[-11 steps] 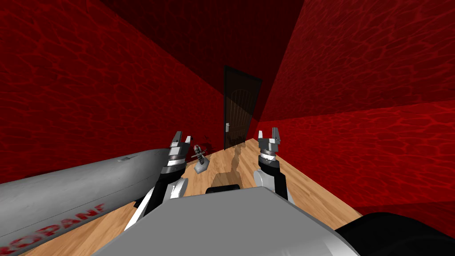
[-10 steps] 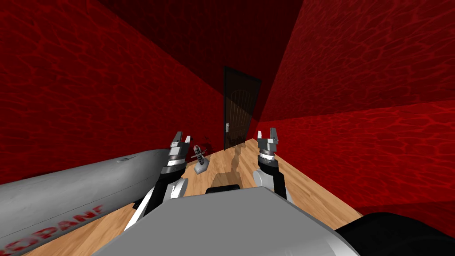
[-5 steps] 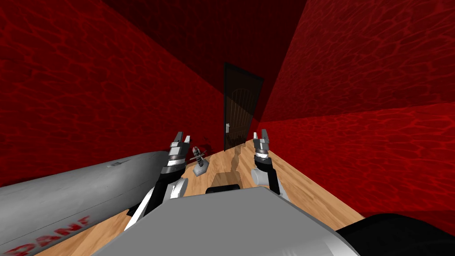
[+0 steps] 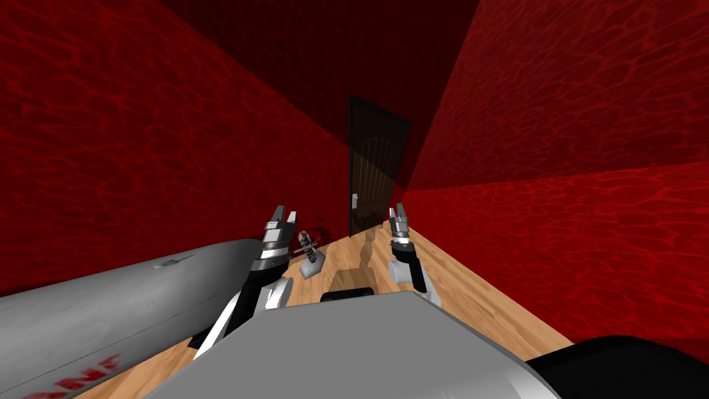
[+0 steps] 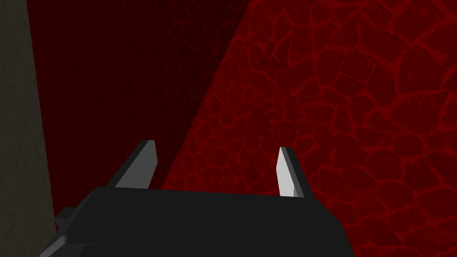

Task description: Pull the door open

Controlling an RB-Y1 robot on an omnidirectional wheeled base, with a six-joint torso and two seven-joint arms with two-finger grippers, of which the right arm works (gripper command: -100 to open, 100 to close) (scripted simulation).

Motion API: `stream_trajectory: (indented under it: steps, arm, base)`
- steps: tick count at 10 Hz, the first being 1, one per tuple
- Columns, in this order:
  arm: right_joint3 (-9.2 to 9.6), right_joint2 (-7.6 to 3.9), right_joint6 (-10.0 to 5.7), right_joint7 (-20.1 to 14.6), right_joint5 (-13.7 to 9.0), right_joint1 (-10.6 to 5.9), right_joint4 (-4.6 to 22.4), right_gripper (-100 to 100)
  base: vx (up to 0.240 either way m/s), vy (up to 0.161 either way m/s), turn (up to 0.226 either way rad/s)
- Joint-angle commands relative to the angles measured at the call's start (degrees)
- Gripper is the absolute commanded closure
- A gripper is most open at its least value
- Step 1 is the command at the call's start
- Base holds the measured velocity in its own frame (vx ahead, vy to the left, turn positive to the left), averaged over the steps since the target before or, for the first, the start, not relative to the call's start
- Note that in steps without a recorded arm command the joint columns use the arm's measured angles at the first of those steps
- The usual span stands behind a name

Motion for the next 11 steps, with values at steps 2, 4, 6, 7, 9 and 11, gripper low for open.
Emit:
stream_trajectory:
  steps: [2, 4, 6, 7, 9, 11]
  arm:
    - [0.36, -1.01, -0.21, 2.1, 1.7, -1.73, 3.7, -100]
    - [0.47, -1.84, -0.35, 3.8, 2.9, -3.42, 6.9, -100]
    - [0.6, -2.7, -0.5, 5.6, 4.3, -5.28, 10.5, -100]
    - [0.66, -3.12, -0.58, 6.4, 5.0, -6.21, 12.2, -100]
    - [0.72, -3.55, -0.66, 7.3, 5.7, -7.14, 14.0, -100]
    - [0.85, -4.41, -0.82, 9.2, 7.2, -9.13, 17.8, -100]
  base:
    - [0.086, 0.004, -0.006]
    - [0.106, 0.014, -0.005]
    - [0.096, 0.002, -0.005]
    - [0.092, 0.003, -0.006]
    - [0.055, 0.004, -0.003]
    - [0.081, -0.003, -0.008]
